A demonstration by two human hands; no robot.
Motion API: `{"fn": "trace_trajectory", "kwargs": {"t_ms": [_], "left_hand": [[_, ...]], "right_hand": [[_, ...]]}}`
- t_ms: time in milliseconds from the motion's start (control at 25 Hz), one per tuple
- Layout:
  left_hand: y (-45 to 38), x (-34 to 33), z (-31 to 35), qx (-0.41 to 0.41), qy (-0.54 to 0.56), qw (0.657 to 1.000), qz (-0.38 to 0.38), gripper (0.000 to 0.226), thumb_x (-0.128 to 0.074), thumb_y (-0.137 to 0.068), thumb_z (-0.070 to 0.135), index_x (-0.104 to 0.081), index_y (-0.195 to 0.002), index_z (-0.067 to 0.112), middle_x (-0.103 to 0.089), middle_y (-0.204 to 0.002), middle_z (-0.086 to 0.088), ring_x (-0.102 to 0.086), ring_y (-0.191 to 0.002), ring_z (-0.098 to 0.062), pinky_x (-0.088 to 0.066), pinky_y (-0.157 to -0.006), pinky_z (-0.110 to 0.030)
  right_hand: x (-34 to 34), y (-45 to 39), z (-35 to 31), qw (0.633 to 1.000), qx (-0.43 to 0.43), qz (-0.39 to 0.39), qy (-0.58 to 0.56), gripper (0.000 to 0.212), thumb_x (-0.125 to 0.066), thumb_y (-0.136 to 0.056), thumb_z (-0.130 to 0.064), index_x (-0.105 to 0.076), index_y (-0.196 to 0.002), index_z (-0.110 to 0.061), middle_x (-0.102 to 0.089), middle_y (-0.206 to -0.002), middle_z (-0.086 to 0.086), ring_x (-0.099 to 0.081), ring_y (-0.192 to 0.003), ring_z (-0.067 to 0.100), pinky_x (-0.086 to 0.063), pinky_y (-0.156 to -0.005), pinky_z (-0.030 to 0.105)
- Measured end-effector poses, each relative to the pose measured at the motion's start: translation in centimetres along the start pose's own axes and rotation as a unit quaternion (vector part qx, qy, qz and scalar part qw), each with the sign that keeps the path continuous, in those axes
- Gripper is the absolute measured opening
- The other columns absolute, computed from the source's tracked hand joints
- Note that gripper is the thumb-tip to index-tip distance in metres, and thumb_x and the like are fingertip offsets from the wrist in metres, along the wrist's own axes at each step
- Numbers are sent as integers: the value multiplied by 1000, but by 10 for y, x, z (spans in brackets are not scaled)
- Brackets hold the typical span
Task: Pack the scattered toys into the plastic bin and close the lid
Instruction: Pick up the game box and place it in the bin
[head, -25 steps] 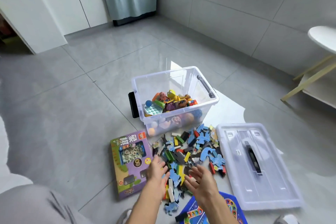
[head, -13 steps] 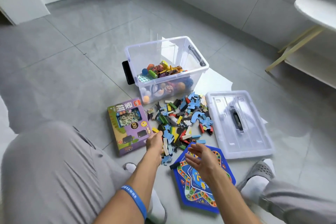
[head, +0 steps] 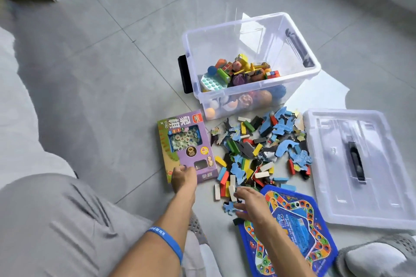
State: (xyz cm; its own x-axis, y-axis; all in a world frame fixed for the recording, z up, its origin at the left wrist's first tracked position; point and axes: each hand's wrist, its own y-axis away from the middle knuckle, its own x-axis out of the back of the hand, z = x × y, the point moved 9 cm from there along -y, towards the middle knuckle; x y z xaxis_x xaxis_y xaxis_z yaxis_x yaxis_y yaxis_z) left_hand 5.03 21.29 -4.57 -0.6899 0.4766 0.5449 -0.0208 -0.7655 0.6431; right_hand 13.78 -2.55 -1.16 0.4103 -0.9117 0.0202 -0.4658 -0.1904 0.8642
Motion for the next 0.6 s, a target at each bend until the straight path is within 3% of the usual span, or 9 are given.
{"fn": "trace_trajectory", "kwargs": {"t_ms": [120,280,440,600], "left_hand": [[-57,22,-11,76,-83,993,45,68,-76,-71,27,-42,-127,8,-44,-134,-21,-45,-120,-38,-43,-98,-44],[-86,7,-26,108,-126,985,47,103,-89,-54,48,-37,-130,3,-31,-141,-24,-36,-130,-40,-39,-104,-47],[-91,-11,-29,99,-45,993,46,108,-93,-48,44,-38,-134,8,-46,-139,-18,-47,-126,-37,-43,-102,-46],[-88,-29,-33,117,63,991,0,89,-95,-46,36,-46,-116,11,-64,-117,-13,-61,-108,-33,-49,-95,-48]], "right_hand": [[-26,-18,-2,998,2,-49,38,14,-55,-96,-16,-69,-100,-16,-67,-91,6,-60,-78,19,-48,-65,30],[-17,-31,24,996,-33,-52,61,14,-56,-95,-15,-70,-100,-16,-68,-86,6,-58,-70,15,-46,-64,29],[5,-31,46,994,-82,-2,73,14,-56,-96,-12,-70,-97,-12,-68,-91,8,-57,-71,19,-43,-62,27],[-1,-25,52,991,-93,-14,97,13,-56,-95,-9,-69,-95,-11,-64,-89,9,-55,-72,19,-42,-58,25]]}}
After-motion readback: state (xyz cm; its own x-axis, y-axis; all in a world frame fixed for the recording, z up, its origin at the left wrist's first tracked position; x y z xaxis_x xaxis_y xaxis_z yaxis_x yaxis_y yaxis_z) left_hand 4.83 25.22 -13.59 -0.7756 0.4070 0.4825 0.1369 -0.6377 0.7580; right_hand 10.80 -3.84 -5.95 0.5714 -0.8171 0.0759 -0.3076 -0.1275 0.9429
